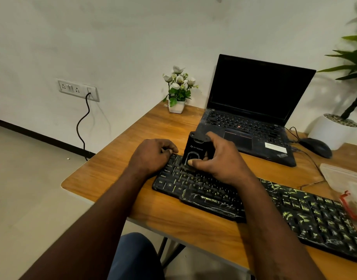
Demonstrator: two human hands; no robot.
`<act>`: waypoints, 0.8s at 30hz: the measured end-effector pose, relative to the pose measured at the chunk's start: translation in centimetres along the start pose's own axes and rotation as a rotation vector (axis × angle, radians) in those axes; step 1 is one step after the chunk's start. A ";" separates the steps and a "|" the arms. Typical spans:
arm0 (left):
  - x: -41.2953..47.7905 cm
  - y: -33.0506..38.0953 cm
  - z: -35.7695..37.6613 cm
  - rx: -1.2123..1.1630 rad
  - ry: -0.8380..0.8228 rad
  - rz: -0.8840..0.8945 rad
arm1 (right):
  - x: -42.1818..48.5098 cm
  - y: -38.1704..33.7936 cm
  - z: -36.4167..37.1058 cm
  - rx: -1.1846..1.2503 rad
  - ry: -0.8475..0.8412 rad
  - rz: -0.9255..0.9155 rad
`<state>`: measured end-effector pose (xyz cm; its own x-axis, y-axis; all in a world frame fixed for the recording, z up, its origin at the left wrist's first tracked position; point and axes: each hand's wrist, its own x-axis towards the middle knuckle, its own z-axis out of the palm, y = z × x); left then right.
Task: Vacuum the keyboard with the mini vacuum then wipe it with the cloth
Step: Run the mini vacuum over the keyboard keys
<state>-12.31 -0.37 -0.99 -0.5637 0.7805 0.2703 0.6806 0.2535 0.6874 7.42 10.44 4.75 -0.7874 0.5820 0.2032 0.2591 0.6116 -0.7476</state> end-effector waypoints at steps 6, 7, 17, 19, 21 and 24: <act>0.1 -0.1 0.1 0.013 -0.006 0.005 | 0.5 0.2 0.2 -0.150 0.120 -0.001; 0.1 -0.2 0.1 0.014 -0.007 0.006 | 0.4 0.2 0.0 -0.130 0.127 -0.007; 0.2 -0.3 0.3 0.003 -0.012 0.010 | -0.3 0.6 -1.4 -0.091 -0.107 -0.059; 0.3 -0.3 0.3 -0.002 -0.012 0.014 | -0.2 0.3 -0.5 -0.128 -0.089 -0.093; 0.2 -0.1 0.1 -0.017 -0.012 0.021 | 0.0 0.1 0.7 -0.179 -0.066 -0.134; 0.2 -0.2 -0.2 -0.116 -0.032 0.014 | 0.4 -0.4 2.0 -0.205 -0.018 -0.181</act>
<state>-12.62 -0.35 -0.92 -0.5381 0.8016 0.2605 0.6290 0.1761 0.7572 5.87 9.42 3.86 -0.8405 0.4450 0.3089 0.2197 0.8013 -0.5565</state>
